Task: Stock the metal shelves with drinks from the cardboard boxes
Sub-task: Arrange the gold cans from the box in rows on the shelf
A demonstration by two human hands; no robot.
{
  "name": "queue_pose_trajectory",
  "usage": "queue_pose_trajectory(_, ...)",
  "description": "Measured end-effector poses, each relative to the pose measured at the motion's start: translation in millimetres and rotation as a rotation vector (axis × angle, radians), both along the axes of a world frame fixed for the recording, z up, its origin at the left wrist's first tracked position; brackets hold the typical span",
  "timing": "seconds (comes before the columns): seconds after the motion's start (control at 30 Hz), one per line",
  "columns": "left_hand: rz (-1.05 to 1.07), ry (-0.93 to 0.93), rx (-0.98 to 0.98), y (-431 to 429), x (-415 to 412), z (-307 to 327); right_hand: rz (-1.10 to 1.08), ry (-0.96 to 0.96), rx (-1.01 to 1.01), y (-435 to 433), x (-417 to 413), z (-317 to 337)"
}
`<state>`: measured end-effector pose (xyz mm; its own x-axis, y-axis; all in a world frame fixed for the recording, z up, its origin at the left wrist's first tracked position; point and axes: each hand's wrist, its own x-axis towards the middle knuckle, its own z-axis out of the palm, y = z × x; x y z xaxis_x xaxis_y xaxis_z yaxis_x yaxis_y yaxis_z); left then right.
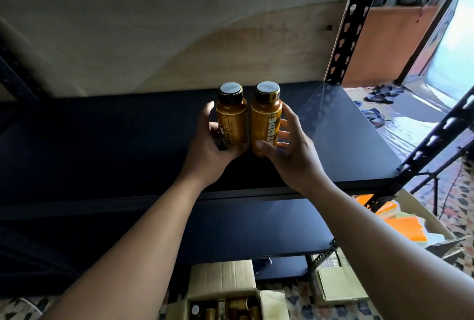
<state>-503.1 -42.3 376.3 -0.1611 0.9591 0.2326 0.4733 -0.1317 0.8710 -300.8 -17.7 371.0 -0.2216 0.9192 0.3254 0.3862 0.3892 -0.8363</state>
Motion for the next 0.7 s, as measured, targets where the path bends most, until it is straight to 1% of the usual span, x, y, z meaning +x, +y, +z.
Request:
queue_pose_trajectory(0.13, -0.070, -0.007, 0.012, 0.2, -1.9, -1.6, -0.029, -0.025, 0.011, 1.7, -0.4, -4.0)
queue_pose_trajectory(0.27, -0.036, -0.018, 0.020, -0.9, 3.2, -1.2, -0.026, -0.066, 0.022, 3.2, -0.2, -3.5)
queue_pose_trajectory(0.47, -0.051, 0.008, 0.028, -3.5, 1.3, -2.6, -0.015, -0.030, -0.026, 2.2, 0.7, -1.7)
queue_pose_trajectory(0.7, -0.040, -0.021, 0.024, -8.2, 3.0, -1.0, -0.001, -0.023, -0.041, 2.6, 2.5, -0.8)
